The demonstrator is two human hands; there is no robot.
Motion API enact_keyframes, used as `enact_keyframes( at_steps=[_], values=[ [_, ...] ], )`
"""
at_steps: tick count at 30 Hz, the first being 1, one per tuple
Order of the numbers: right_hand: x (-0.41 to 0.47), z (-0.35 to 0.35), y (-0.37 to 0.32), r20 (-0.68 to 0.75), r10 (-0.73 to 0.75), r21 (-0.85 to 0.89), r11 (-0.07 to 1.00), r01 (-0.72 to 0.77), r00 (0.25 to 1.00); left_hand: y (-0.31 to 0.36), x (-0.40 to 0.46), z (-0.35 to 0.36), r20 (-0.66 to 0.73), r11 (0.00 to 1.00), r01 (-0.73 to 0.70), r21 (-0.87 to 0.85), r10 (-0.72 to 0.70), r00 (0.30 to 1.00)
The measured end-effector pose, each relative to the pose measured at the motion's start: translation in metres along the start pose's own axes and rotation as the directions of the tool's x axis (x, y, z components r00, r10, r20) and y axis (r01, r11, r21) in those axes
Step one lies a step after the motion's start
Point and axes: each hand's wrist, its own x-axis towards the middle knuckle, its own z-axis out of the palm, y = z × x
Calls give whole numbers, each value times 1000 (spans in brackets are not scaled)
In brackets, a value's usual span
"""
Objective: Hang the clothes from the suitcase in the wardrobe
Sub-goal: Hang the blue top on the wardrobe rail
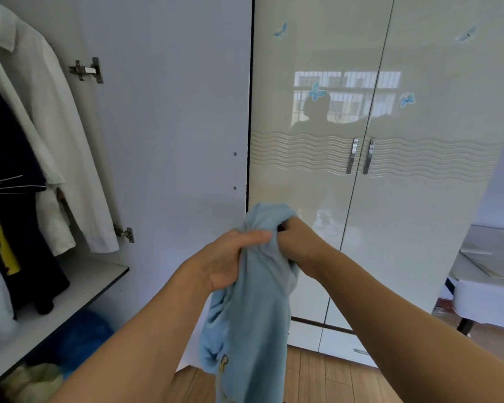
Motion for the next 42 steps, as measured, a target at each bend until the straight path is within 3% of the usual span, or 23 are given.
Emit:
enact_keyframes(
  at_steps=[3,7,9,10,13,17,19,21,23,25,27,30,33,35,39,41,42],
  values=[
    [-1,2,-5,62,-33,-524,849,61,998,-5,5,6,-257,999,17,32,-9,966],
    [-17,9,-4,46,-248,-572,788,229,968,-14,11,-2,-432,995,22,-100,-64,900],
    [-21,9,6,85,-224,-684,696,220,971,-18,9,-13,-475,972,0,-234,-114,872],
    [-22,9,12,112,-167,-726,660,196,979,-18,8,-18,-475,955,-14,-295,-134,870],
    [-26,12,24,165,-9,-719,684,127,986,-16,1,-24,-356,928,23,-372,-165,920],
    [-21,28,19,158,26,-733,673,100,987,-21,-4,-18,-214,934,69,-349,-151,965],
    [-15,32,13,81,51,-728,685,25,995,-23,-8,-25,-136,938,89,-336,-142,981],
    [-9,33,11,-30,62,-672,738,-65,998,-25,-10,-43,-59,969,76,-236,-93,994],
    [-5,35,7,-87,67,-624,774,-107,994,-27,-11,-60,-12,996,82,-22,-82,997],
    [-1,43,-3,-122,62,-578,807,-122,991,-30,-13,-75,-82,973,117,200,-103,991],
    [3,54,-18,-141,74,-434,892,-129,987,-31,-14,-87,-209,937,174,302,-113,971],
    [7,72,-31,-167,32,-282,956,-79,985,-30,-14,-107,-258,966,191,175,-142,956],
    [10,88,-29,-173,-62,-398,917,-12,983,-20,-16,-121,-182,986,138,-92,-153,971],
    [11,97,-18,-153,-50,-458,889,-26,987,-11,-15,-132,-157,980,87,-181,-116,981],
    [14,111,3,-237,-200,-707,706,-28,951,4,-18,-148,-166,975,51,-218,-88,982],
    [16,118,6,-317,-285,-815,569,-107,904,6,-22,-152,-118,972,95,-213,-123,985],
    [18,122,3,-369,-272,-815,554,-169,889,7,-25,-153,-93,971,123,-205,-145,985]
  ],
)
